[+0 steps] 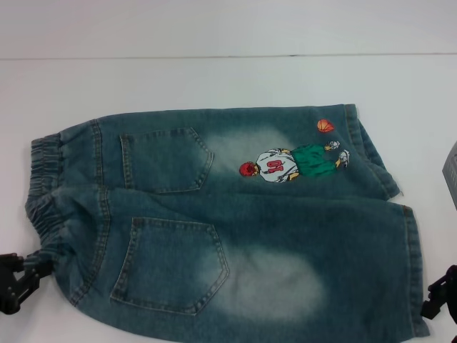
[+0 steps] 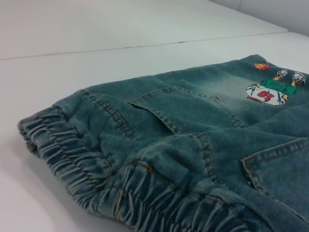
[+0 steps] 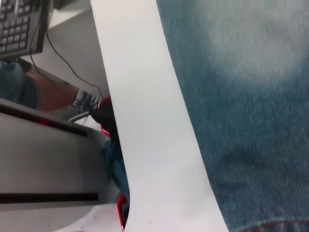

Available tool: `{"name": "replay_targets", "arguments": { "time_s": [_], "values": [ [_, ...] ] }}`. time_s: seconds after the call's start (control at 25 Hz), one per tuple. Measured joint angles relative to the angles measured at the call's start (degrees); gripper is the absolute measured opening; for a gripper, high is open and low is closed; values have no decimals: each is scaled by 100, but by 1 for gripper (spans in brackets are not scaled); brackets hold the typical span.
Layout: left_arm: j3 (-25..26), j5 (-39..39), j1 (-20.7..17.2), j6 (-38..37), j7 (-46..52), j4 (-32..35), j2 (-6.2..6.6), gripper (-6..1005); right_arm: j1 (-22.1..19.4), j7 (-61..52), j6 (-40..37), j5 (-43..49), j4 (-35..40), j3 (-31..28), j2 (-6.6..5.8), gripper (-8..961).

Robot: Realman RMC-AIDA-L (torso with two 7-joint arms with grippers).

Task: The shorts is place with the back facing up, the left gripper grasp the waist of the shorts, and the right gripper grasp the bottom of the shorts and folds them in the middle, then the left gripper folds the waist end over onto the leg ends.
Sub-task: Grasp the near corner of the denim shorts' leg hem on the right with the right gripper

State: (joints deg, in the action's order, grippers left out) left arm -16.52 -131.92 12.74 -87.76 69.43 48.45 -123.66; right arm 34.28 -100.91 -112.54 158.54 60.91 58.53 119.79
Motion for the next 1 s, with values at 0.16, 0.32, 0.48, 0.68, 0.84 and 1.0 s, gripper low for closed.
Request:
{"name": "replay_targets", "arguments": {
  "time_s": [0.16, 0.32, 0.48, 0.68, 0.84, 1.0],
  "values": [
    [-21, -9, 0, 57, -2, -19, 0, 165, -4, 102, 2, -104, 6, -2, -2, 940],
    [-45, -10, 0, 58, -1, -27, 0, 164, -3, 100, 38, -119, 12, -16, -1, 941],
    [-52, -11, 1, 58, 0, -33, -4, 164, -24, 48, 143, -120, 137, -142, -1, 941],
    [-53, -18, 1, 58, 0, -37, -7, 164, -28, 80, 160, -121, 142, -232, -9, 940],
    [-53, -16, 1, 58, -1, -37, -9, 164, -31, 122, 118, -125, 83, -73, 23, 940],
    [-48, -2, 0, 58, -14, -39, -9, 164, -24, 99, 76, -214, -29, 22, 21, 936]
  ]
}}
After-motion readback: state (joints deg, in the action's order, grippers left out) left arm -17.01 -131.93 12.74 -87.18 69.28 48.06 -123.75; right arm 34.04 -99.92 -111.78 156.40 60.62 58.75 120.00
